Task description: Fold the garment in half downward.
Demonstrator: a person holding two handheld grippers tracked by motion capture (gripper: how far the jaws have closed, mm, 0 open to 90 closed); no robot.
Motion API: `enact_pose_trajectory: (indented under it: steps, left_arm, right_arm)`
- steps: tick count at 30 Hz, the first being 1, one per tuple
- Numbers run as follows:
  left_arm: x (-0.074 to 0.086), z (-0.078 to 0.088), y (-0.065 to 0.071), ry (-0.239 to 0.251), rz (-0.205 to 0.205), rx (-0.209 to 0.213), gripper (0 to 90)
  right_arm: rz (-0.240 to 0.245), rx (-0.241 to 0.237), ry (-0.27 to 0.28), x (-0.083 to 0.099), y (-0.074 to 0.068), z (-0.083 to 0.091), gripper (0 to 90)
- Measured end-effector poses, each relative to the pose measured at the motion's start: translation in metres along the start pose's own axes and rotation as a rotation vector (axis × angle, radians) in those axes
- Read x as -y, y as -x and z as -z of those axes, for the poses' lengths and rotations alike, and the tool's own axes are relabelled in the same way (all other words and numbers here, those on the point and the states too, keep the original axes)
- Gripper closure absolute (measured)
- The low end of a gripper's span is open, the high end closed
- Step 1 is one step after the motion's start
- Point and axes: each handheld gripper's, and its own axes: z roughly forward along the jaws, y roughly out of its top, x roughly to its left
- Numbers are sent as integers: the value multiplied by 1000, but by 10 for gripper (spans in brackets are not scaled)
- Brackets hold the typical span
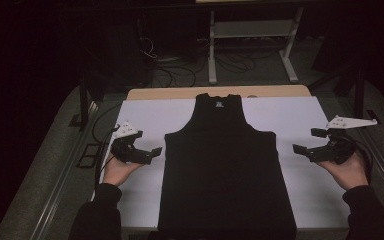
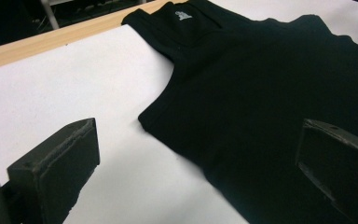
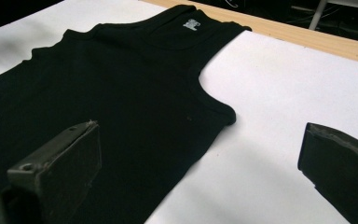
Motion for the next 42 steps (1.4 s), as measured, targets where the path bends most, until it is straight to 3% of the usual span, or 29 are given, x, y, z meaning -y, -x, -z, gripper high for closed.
enact_pose_trajectory:
  steps: [26,42]
  left_arm:
    - [-31,-20,-23,-86,-1,25,0]
    - [-45,-32,-26,-83,0,59,0]
  right_arm:
    - [-1,-15,-73,-34,20,-26,0]
    - [-34,-22,-96,-43,37,-43,0]
